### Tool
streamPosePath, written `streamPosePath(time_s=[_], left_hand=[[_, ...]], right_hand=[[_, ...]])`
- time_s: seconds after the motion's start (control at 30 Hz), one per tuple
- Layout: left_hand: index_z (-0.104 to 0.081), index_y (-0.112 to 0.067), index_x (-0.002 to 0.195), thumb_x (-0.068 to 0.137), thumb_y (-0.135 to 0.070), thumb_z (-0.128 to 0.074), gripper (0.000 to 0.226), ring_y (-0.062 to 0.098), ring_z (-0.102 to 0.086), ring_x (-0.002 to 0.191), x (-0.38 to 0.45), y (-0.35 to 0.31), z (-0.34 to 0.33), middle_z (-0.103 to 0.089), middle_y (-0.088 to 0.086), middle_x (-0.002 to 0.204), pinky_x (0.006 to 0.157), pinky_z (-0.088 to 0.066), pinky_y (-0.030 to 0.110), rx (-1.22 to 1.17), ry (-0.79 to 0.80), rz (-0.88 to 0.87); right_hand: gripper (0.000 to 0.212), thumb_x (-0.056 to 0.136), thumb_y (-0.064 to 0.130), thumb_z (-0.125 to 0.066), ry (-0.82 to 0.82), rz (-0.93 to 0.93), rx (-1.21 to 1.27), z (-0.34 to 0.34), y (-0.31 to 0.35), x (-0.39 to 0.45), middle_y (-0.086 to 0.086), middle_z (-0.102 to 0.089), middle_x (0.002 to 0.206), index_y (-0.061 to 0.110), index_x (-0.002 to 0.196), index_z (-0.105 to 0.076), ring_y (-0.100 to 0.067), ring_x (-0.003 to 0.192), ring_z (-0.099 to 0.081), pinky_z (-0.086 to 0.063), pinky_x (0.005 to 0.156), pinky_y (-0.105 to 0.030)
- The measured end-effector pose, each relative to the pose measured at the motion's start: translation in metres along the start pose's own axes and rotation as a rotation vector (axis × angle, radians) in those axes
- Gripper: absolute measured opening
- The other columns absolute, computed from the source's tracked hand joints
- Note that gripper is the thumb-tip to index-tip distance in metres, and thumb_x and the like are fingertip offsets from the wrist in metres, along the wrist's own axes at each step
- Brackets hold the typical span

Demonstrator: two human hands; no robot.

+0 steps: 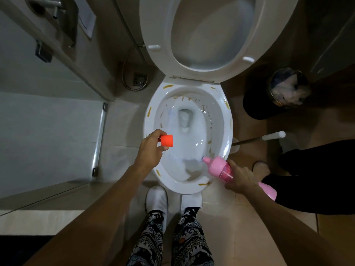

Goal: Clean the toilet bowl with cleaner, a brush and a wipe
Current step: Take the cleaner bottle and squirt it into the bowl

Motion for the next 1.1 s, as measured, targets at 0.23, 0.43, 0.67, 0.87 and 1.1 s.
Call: streamPosePath(time_s=[0.23, 0.43, 0.67, 0.87, 1.1], left_hand=[[-0.056, -0.010, 0.110, 0.081, 0.011, -0.064, 0.037, 0.016, -0.052, 0.094, 0.002, -0.006, -0.008, -0.060, 0.004, 0.111, 0.063, -0.037, -0.001, -0.001, 0.011, -0.007], [-0.056, -0.011, 0.110, 0.081, 0.007, -0.067, 0.036, 0.017, -0.053, 0.097, 0.002, 0.000, -0.012, -0.061, 0.005, 0.113, 0.071, -0.036, 0.009, 0.015, 0.027, 0.023], [-0.056, -0.012, 0.113, 0.083, 0.004, -0.068, 0.036, 0.013, -0.052, 0.098, 0.006, 0.004, -0.010, -0.061, 0.006, 0.116, 0.079, -0.036, 0.016, 0.043, 0.032, 0.055], [-0.057, -0.011, 0.110, 0.081, 0.009, -0.066, 0.036, 0.012, -0.052, 0.093, 0.017, 0.005, -0.005, -0.062, 0.006, 0.114, 0.067, -0.035, 0.004, 0.037, 0.020, 0.042], [-0.056, -0.011, 0.113, 0.083, 0.001, -0.069, 0.035, 0.013, -0.051, 0.091, 0.035, -0.006, 0.009, -0.061, 0.007, 0.116, 0.072, -0.041, 0.019, 0.039, 0.014, 0.033]], right_hand=[[0.065, 0.082, 0.038, -0.071, -0.127, -0.093, 0.101, 0.029, -0.015, 0.010, -0.006, -0.066, 0.110, 0.017, 0.136, -0.042, -0.029, 0.096, -0.066, -0.042, 0.070, -0.028], [0.065, 0.081, 0.031, -0.072, -0.192, -0.179, 0.202, 0.054, 0.000, 0.030, -0.008, -0.063, 0.106, 0.021, 0.136, -0.038, -0.033, 0.097, -0.063, -0.050, 0.077, -0.038], [0.078, 0.060, 0.027, -0.085, -0.248, -0.215, 0.250, 0.089, 0.024, 0.074, 0.000, -0.057, 0.095, 0.024, 0.126, -0.043, -0.030, 0.093, -0.062, -0.052, 0.086, -0.054], [0.078, 0.062, 0.023, -0.085, -0.319, -0.158, 0.269, 0.123, 0.040, 0.100, -0.003, -0.056, 0.099, 0.022, 0.127, -0.043, -0.031, 0.095, -0.061, -0.051, 0.086, -0.056], [0.085, 0.065, 0.028, -0.084, -0.387, -0.011, 0.282, 0.136, 0.055, 0.107, -0.007, -0.058, 0.110, 0.022, 0.137, -0.038, -0.031, 0.101, -0.059, -0.051, 0.089, -0.052]])
Point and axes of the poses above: each hand's wrist, its own x-axis towards the middle knuckle, its own z-axis out of the back of the hand, y = z × x, the point moved 1 cm from there along x, towards the middle knuckle
